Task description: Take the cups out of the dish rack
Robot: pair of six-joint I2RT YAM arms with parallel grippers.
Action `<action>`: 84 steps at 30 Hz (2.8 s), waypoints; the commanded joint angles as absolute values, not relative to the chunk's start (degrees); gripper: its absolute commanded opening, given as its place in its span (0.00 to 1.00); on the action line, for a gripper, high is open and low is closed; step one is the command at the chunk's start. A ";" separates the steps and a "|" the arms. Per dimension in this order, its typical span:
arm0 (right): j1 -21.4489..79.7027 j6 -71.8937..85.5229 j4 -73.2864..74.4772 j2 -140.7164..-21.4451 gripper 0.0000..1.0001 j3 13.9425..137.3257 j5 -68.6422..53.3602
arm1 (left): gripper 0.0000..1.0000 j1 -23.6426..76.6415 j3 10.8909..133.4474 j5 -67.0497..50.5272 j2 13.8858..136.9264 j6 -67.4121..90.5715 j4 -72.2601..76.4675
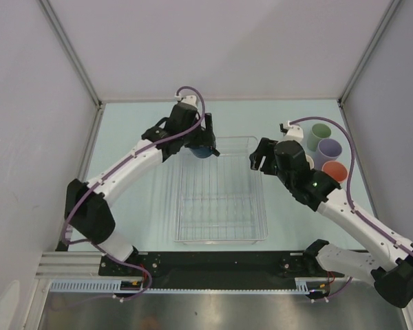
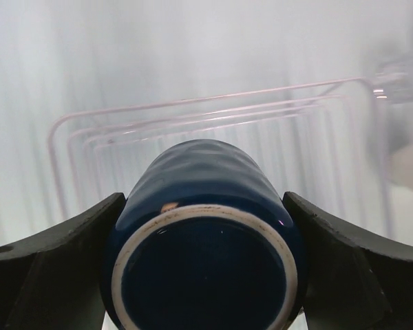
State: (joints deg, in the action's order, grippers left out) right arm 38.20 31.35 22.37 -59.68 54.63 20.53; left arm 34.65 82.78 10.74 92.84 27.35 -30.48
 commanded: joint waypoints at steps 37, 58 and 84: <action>37.71 50.97 -23.38 -47.54 0.56 38.85 -13.18 | 0.01 31.29 31.20 -36.82 77.87 72.86 83.67; 39.81 50.98 -22.86 -50.90 0.59 39.46 -13.19 | 0.00 31.64 31.46 -37.80 78.23 72.00 84.39; 40.69 50.97 -28.47 -60.46 0.60 42.80 -16.08 | 0.00 34.19 32.52 -38.93 74.35 67.15 75.76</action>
State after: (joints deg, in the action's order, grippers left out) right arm 40.40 50.39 -23.73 -57.65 39.72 -13.61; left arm 32.34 29.80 -37.78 76.29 67.33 68.84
